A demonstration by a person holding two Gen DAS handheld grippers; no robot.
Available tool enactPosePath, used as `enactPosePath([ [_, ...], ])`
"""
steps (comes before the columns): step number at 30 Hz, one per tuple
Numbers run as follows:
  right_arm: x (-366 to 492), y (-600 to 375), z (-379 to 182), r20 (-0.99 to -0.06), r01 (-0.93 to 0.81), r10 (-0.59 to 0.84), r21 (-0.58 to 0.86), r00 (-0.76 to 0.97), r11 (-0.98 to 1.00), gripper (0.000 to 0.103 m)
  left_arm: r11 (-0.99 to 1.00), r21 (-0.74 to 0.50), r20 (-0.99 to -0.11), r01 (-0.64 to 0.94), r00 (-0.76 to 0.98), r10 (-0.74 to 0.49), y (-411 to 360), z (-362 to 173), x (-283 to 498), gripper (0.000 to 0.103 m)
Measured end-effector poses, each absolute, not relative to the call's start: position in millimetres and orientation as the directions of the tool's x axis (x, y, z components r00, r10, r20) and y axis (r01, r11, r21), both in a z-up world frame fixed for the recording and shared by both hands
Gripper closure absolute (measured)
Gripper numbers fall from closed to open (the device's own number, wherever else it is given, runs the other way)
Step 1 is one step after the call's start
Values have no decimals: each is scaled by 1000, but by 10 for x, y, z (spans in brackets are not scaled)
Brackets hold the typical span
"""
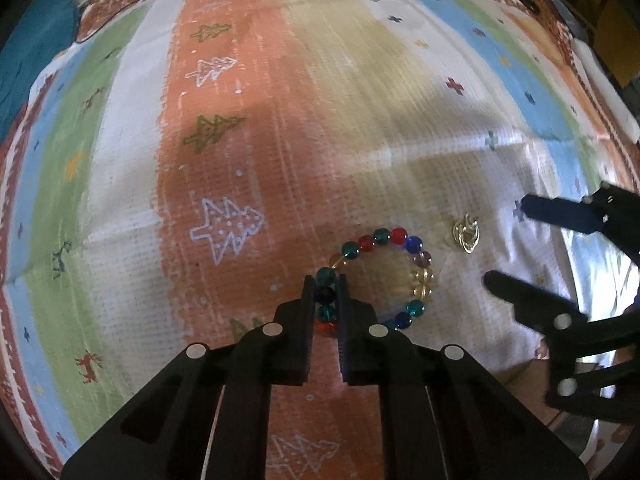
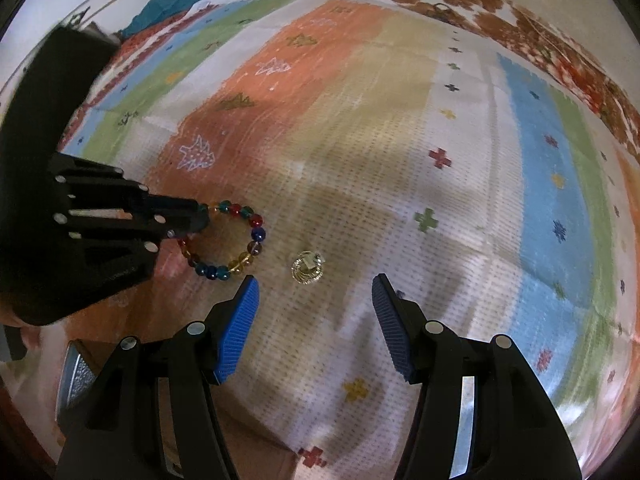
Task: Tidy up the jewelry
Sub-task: 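Grasp the multicolour bead bracelet with the left gripper while the right grasps the gold heart charm, then carry the multicolour bracelet with the left gripper while the right carries the gold charm to the tin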
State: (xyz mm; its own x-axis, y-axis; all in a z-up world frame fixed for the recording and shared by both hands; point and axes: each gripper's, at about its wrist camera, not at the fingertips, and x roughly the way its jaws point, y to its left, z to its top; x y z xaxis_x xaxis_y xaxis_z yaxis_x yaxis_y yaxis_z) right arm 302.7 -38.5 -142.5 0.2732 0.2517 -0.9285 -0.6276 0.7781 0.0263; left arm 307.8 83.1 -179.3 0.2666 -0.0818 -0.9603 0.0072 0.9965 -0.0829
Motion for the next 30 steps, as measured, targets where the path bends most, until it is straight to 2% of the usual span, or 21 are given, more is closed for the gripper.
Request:
enactPosePath([
  [6, 3092, -345, -1528, -935, -634, 244, 27, 258, 773, 44, 992, -120, -957, -32, 269, -108, 1017, -1771, 3044, 94],
  [8, 3111, -344, -1556, -936, -642, 246, 29, 251, 766, 48, 991, -130, -959, -36, 260, -116, 1059, -1800, 3031, 94],
  [15, 3171, -293, -1593, -934, -655, 250, 24, 255, 755, 51, 995, -98, -963, -20, 255, -90, 1002, -1840, 3005, 94],
  [22, 3140, -222, -1624, -945, -670, 223, 6, 239, 742, 84, 996, -88, -963, -14, 256, -82, 961, -1831, 3095, 93],
  [30, 3173, -257, -1582, -938, -652, 243, 26, 246, 758, 85, 996, -93, -956, -3, 278, -89, 891, -1725, 3093, 94],
])
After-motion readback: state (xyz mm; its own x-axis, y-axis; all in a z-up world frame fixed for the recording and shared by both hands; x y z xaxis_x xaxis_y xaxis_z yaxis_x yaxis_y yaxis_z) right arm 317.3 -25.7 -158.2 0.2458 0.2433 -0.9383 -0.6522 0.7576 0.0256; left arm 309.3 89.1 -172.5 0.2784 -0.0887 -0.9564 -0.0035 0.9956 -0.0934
